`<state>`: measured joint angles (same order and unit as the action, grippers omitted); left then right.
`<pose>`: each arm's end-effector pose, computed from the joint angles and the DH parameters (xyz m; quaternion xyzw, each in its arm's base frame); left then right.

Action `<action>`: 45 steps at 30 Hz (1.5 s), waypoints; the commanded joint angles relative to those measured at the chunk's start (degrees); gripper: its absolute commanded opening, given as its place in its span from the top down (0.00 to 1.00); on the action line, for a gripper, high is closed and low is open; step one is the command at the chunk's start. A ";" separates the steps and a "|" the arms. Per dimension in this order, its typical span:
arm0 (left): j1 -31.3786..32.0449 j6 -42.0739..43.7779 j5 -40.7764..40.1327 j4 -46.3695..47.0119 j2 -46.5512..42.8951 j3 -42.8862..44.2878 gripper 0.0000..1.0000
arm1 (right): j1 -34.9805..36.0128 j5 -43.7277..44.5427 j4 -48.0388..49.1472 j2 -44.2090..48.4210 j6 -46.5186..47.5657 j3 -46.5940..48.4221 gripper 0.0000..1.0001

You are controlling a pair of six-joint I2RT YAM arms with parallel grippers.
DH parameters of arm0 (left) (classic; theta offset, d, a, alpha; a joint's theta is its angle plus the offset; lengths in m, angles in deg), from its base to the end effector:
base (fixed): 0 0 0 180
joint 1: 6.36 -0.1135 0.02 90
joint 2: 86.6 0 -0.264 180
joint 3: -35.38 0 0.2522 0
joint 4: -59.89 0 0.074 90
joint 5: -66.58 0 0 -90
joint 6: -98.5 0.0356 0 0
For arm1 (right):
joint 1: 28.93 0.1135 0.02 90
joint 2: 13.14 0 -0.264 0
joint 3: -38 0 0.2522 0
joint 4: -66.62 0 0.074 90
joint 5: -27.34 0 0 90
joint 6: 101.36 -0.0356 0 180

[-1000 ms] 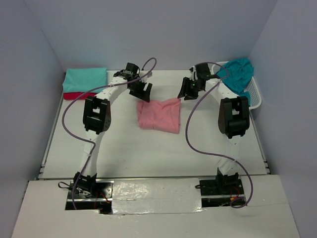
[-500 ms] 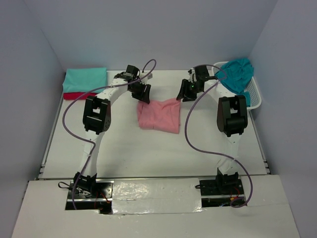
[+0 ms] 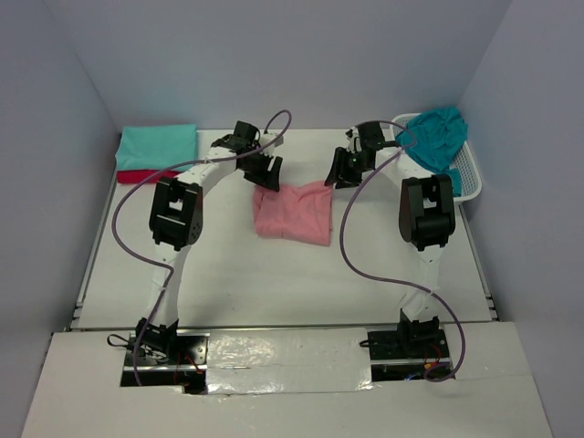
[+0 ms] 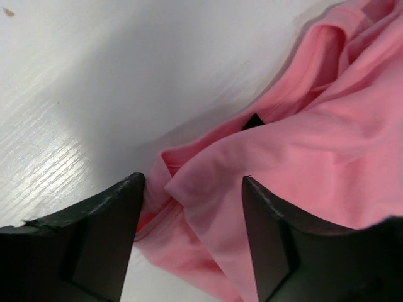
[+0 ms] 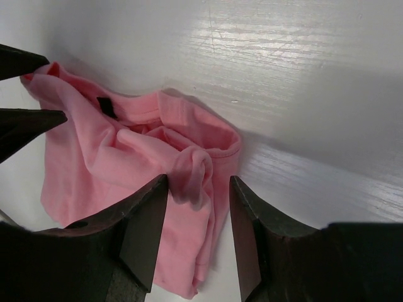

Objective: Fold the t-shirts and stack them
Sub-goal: Fold the long partially folded tshirt into a neat square, then smooth out wrinkles on the folded tshirt

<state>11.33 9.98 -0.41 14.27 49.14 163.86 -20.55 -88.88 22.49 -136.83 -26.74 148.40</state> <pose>0.4947 -0.1724 0.1807 0.2173 0.9054 -0.2312 0.2821 0.4616 0.0839 0.1859 -0.0064 0.9370 0.2693 0.2225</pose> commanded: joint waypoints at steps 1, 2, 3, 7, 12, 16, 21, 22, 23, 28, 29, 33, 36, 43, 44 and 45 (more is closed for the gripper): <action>0.94 0.99 -0.33 4.79 -5.05 0.67 0.27 | 0.32 -0.59 1.10 -0.49 0.61 1.09 0.49; 0.94 1.16 0.19 2.18 -3.57 1.82 0.28 | 0.32 -0.76 1.28 -0.49 0.52 1.09 0.49; 0.94 1.16 0.46 0.76 -2.95 3.65 0.30 | 0.32 -0.77 1.37 -0.49 0.44 1.09 0.49; 1.03 0.99 0.03 2.93 -4.51 -0.88 0.30 | 0.32 -0.94 1.63 -0.58 0.35 0.92 0.50; 2.16 4.05 -3.39 7.15 -6.98 -4.40 0.12 | 0.32 -0.94 1.37 -0.67 0.70 0.57 0.50; 2.96 5.99 -7.70 10.23 -8.12 -5.64 0.01 | 0.32 -1.12 1.28 -0.75 0.52 0.57 0.50; 3.84 6.88 -10.09 13.67 -10.76 -7.58 0.01 | 0.32 -0.94 1.10 -0.67 0.70 0.57 0.50; 3.93 6.61 -9.65 13.49 -10.68 -7.23 0.01 | 0.32 -0.94 1.10 -0.67 0.70 0.48 0.50; 3.84 6.44 -9.21 13.31 -10.67 -6.88 0.01 | 0.32 -0.94 1.10 -0.75 0.70 0.39 0.51; 3.84 3.71 -7.80 8.33 -7.44 -4.25 0.27 | 0.23 -0.94 1.19 -0.75 0.43 0.13 0.52; 3.75 3.54 -7.89 7.26 -6.73 -2.93 0.27 | 0.32 -1.03 1.28 -0.67 0.43 0.21 0.52; 3.75 3.45 -9.82 4.26 -4.26 -1.51 0.28 | 0.32 -0.77 0.93 -0.75 0.70 0.30 0.52; 3.58 2.84 -8.86 3.29 -3.64 -1.42 0.30 | 0.32 -0.77 0.66 -0.67 0.79 0.30 0.51; 3.75 2.48 -7.45 2.33 -3.03 -2.22 0.34 | 0.23 -0.94 0.75 -0.84 0.61 0.39 0.51; 3.75 2.65 -7.53 2.15 -2.94 -2.22 0.35 | 0.32 -0.85 0.66 -0.84 0.61 0.39 0.51; 3.67 2.74 -8.06 2.15 -3.03 -2.30 0.38 | 0.41 -0.85 0.66 -0.75 0.70 0.39 0.51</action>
<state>15.11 12.95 -8.81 16.85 45.75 161.02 -20.53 -89.10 22.55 -137.23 -26.69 148.40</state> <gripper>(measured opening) 0.641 0.491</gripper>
